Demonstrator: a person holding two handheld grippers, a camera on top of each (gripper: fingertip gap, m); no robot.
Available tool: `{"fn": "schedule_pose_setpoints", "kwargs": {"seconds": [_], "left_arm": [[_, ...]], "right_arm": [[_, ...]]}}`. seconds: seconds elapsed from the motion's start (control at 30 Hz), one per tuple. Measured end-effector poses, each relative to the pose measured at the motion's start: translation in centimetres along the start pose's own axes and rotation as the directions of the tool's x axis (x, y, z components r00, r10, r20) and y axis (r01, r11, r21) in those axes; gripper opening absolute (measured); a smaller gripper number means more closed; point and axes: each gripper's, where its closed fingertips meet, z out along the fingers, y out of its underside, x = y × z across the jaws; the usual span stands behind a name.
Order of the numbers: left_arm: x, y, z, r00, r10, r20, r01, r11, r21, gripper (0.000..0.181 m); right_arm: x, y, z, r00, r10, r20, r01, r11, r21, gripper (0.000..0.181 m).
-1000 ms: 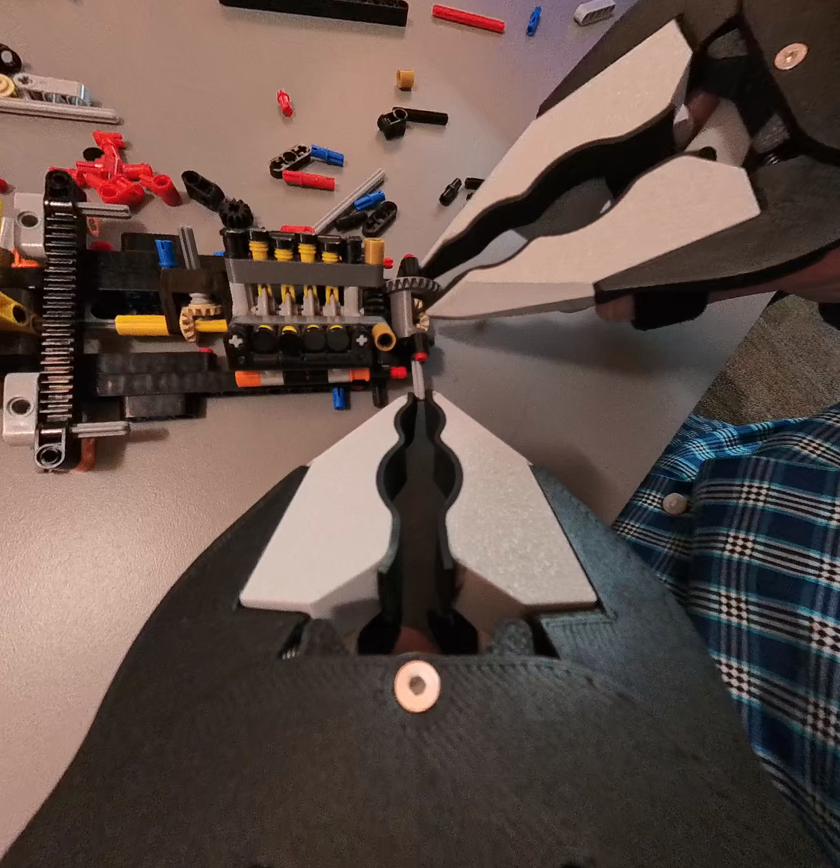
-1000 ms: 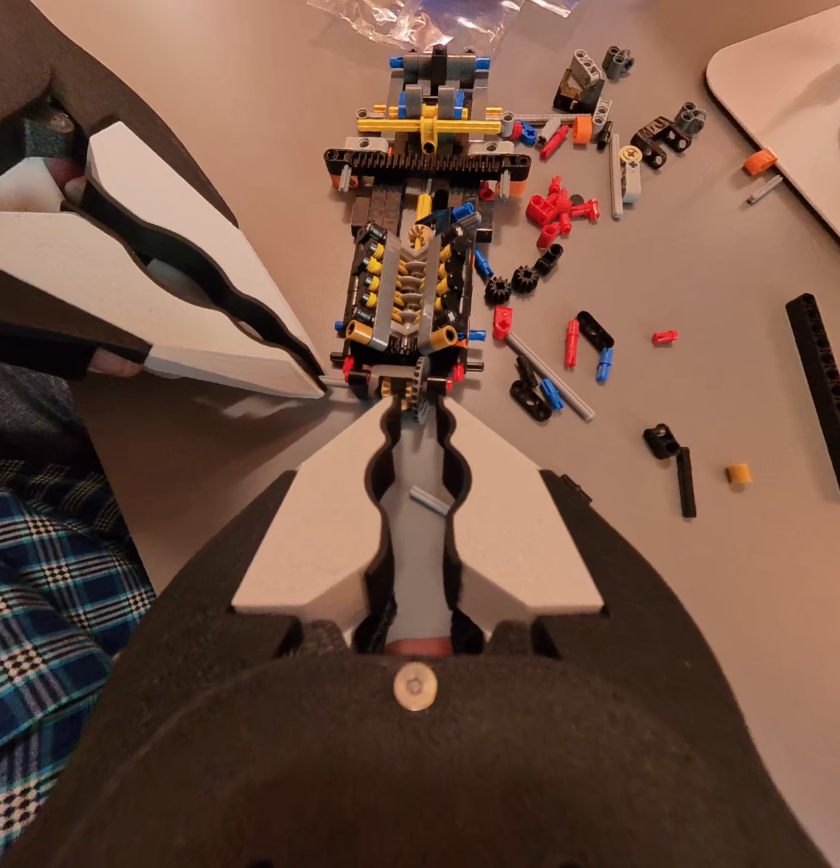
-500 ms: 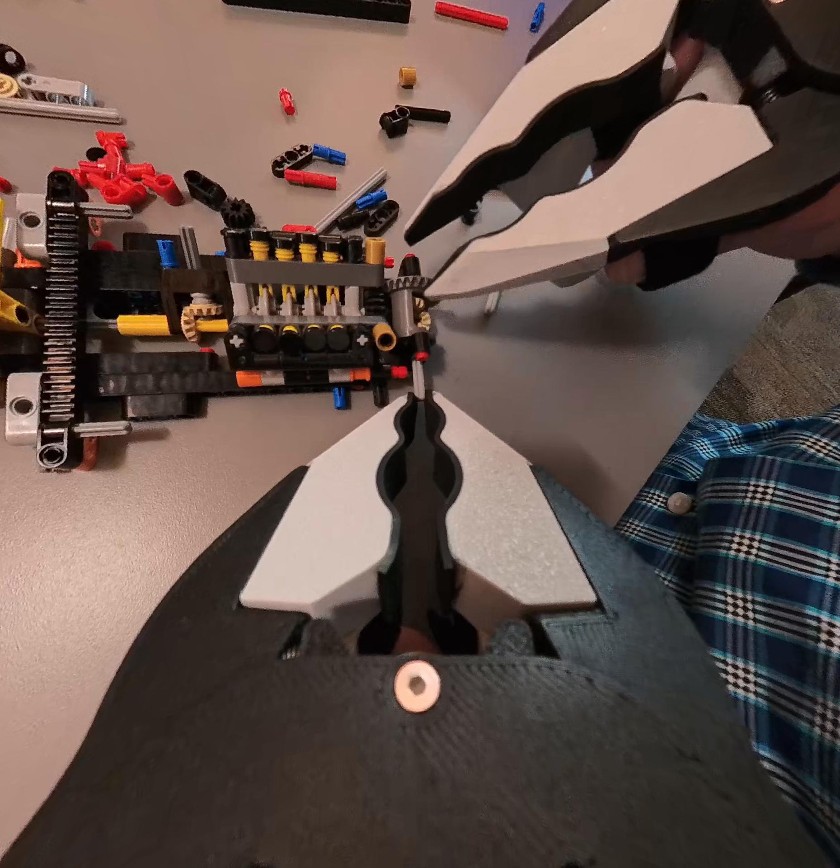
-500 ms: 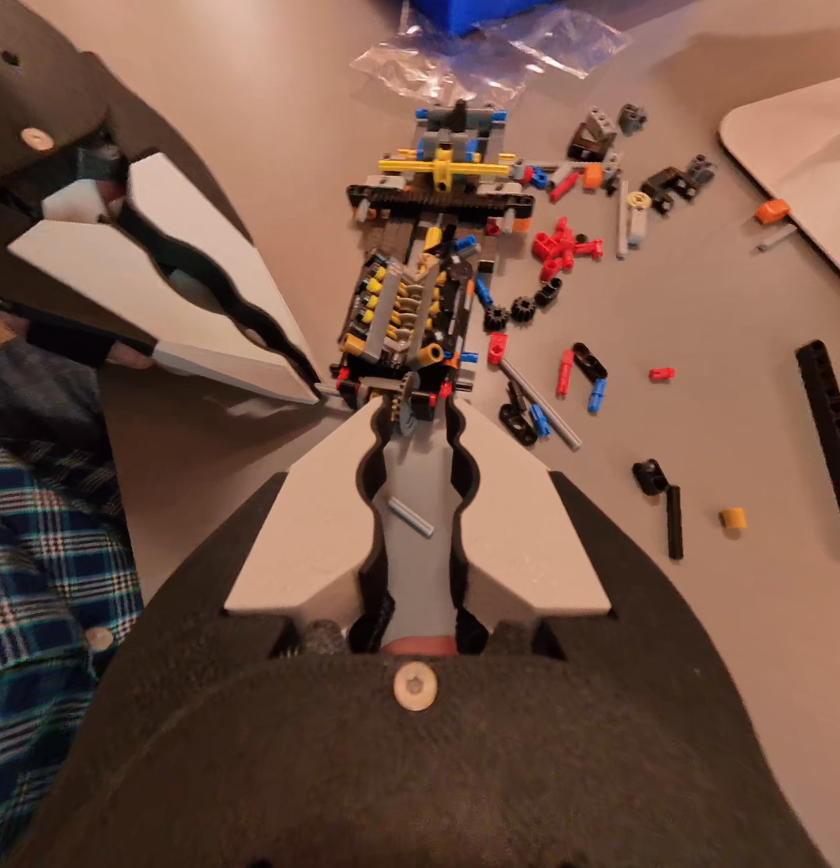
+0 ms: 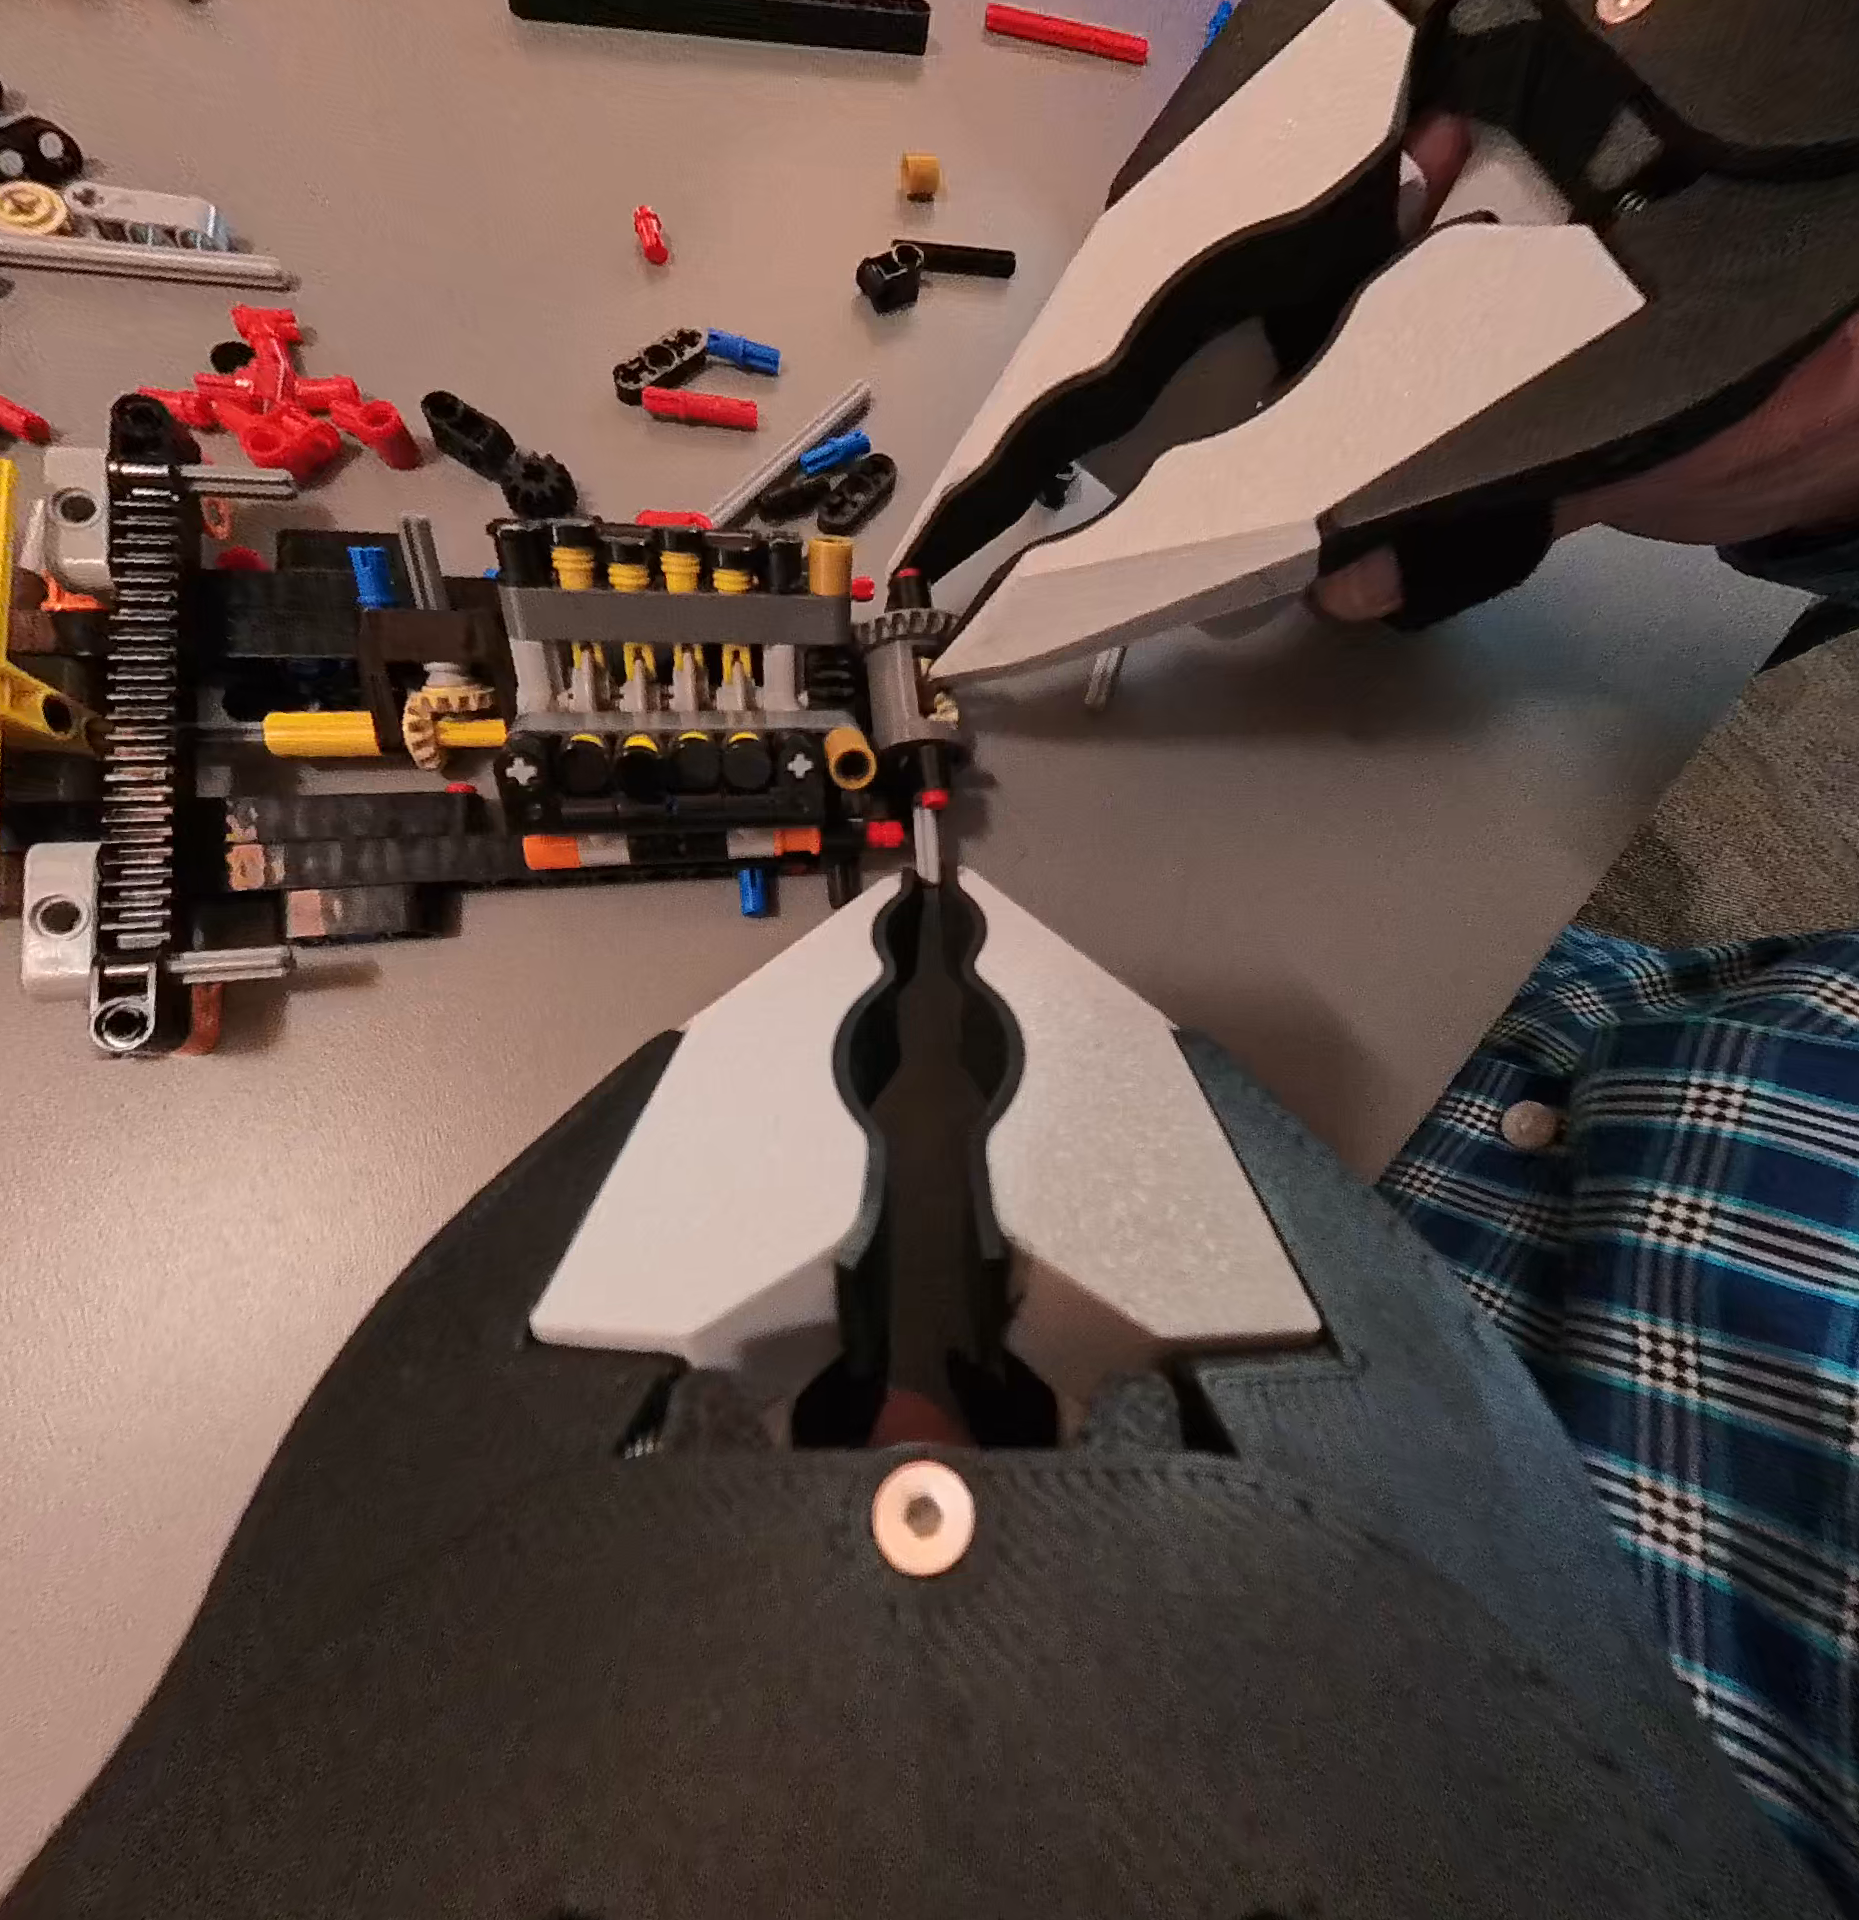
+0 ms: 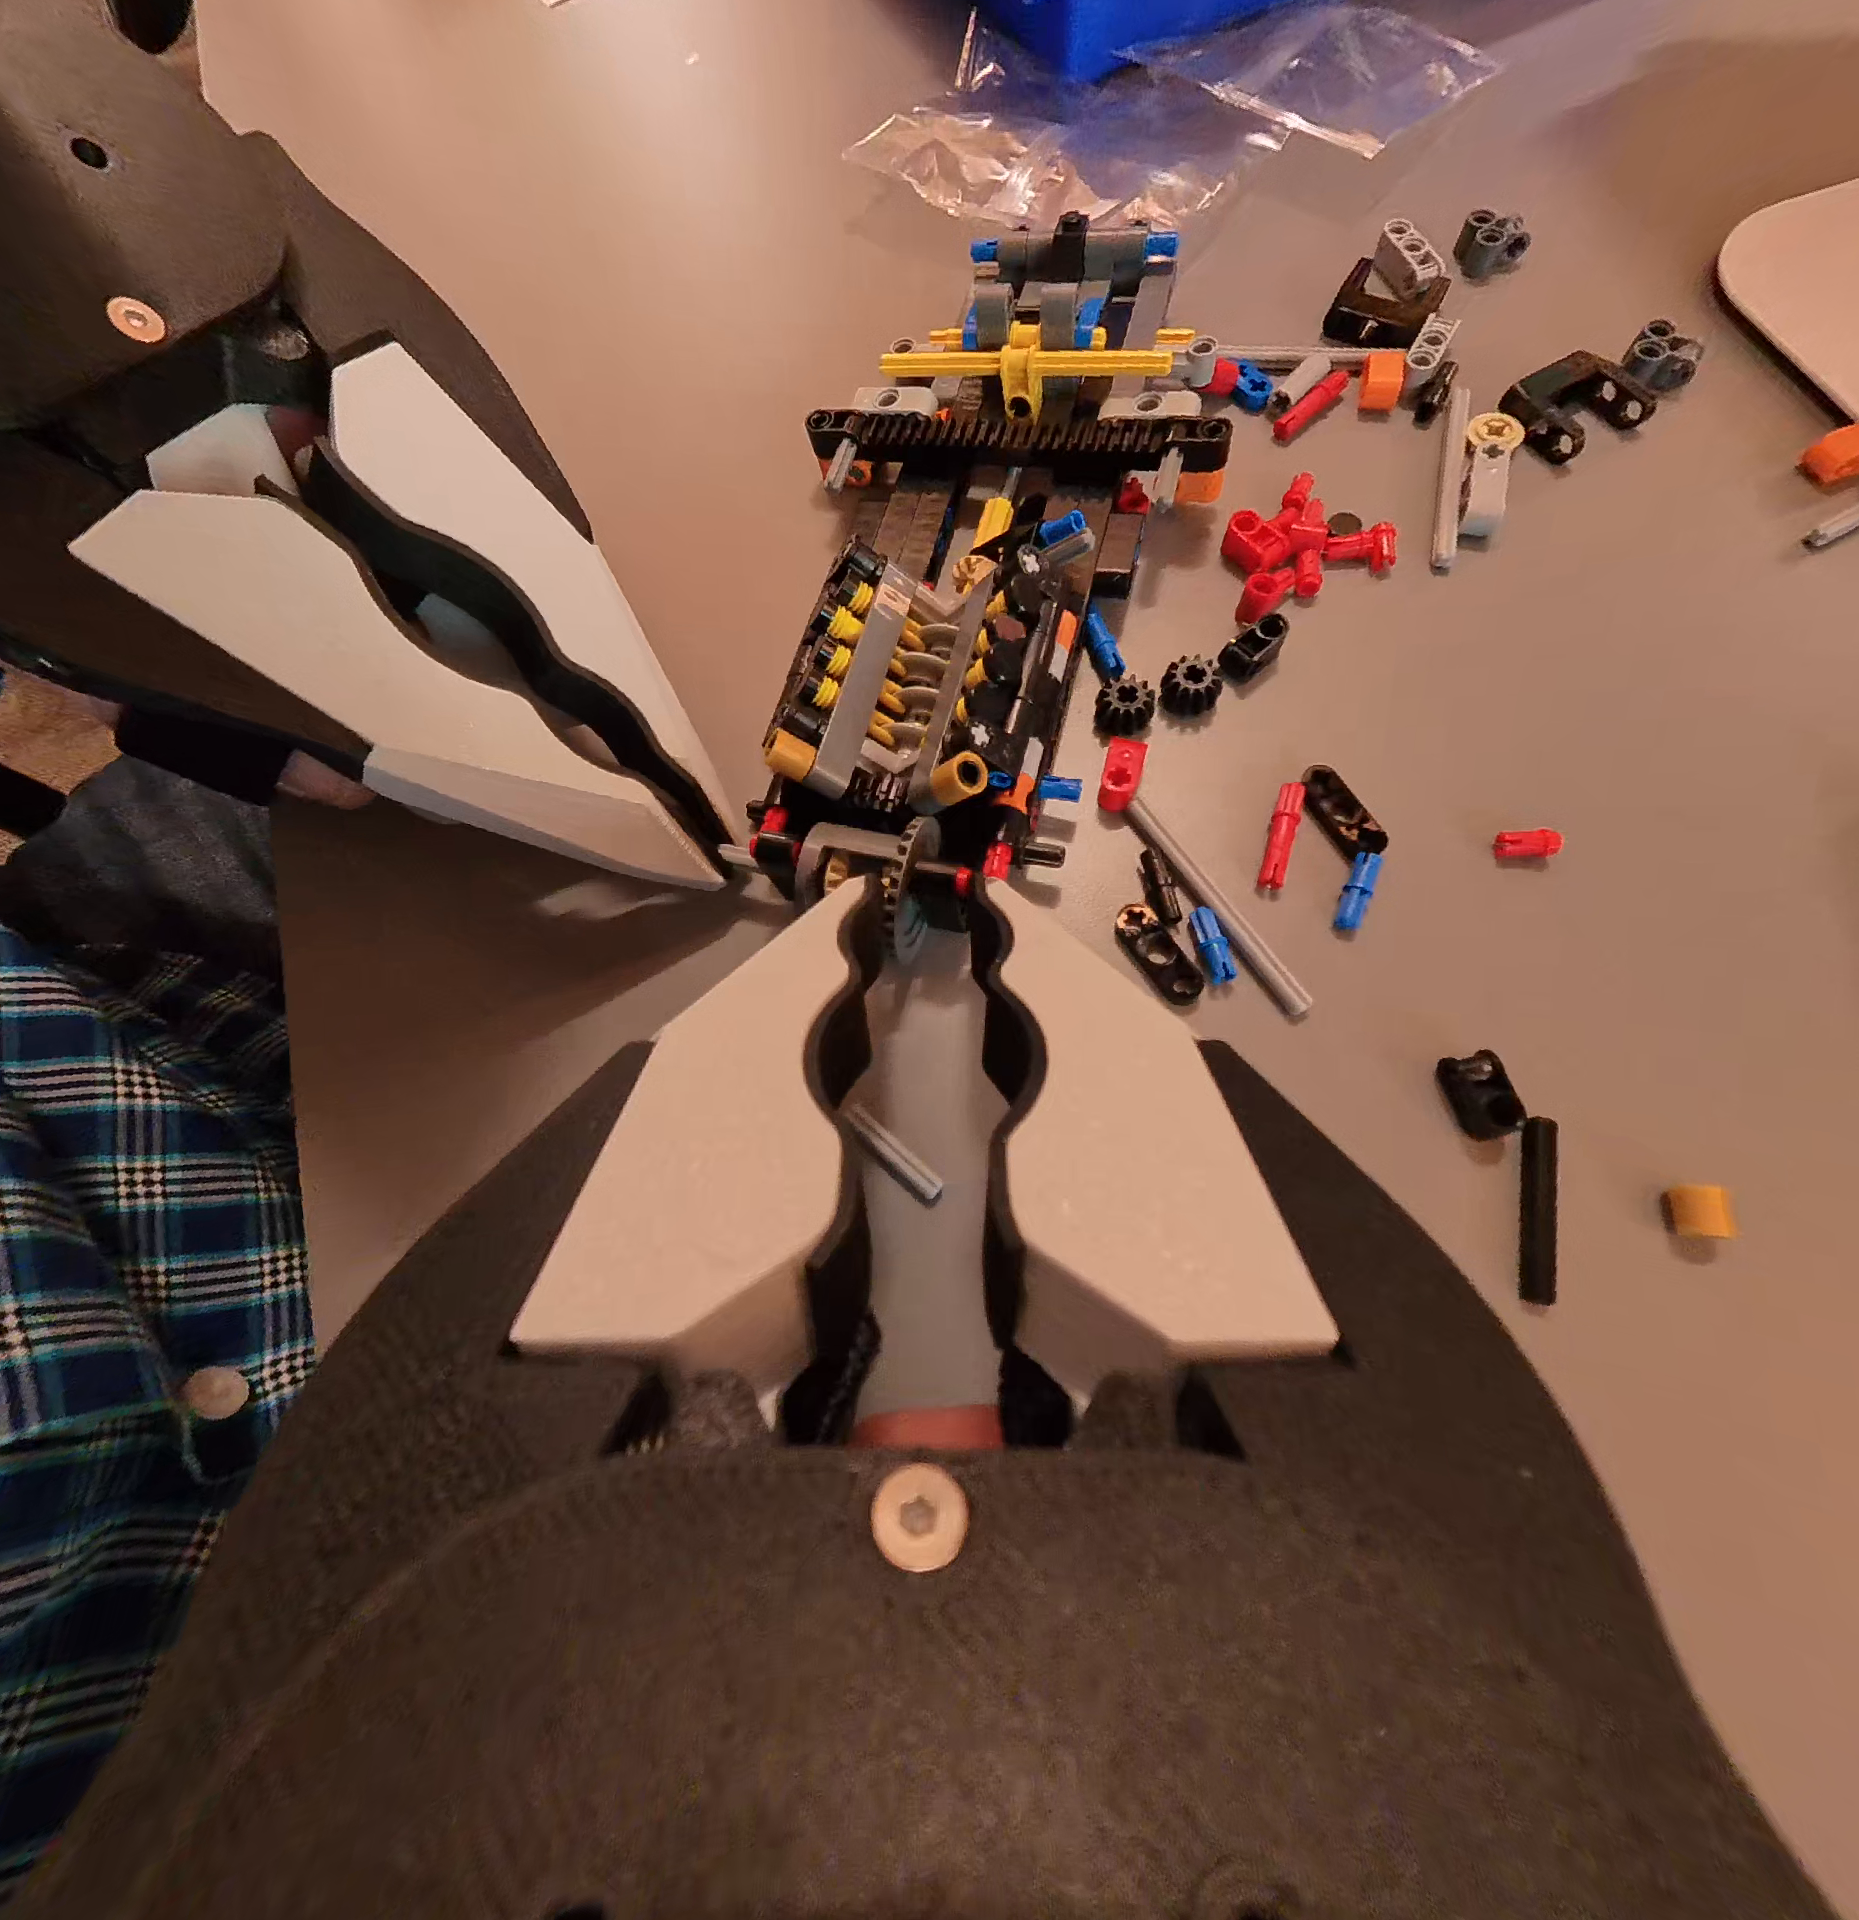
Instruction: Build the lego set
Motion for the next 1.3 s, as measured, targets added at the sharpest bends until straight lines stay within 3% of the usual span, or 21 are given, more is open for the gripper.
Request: {"fn": "schedule_pose_setpoints", "kwargs": {"seconds": [0.9, 1.13, 1.3], "left_arm": [[-0.1, -0.6, 0.6, 0.999, -0.042, 0.006, 0.042, 0.999, 0.012, 0.002], [-0.1, -0.3, -0.4, 0.997, -0.080, 0.009, 0.080, 0.995, 0.056, 0.015], [-0.1, 0.0, 0.1, 0.998, -0.035, 0.049, 0.034, 0.999, 0.020, 0.007]], "right_arm": [[0.3, 0.0, 0.0, 1.000, 0.023, 0.006, -0.023, 1.000, 0.000, 0.013], [0.3, 0.0, 0.0, 1.000, 0.024, 0.010, -0.024, 1.000, 0.000, 0.013], [0.3, 0.0, 0.0, 1.000, 0.025, 0.014, -0.025, 1.000, 0.000, 0.013]]}}
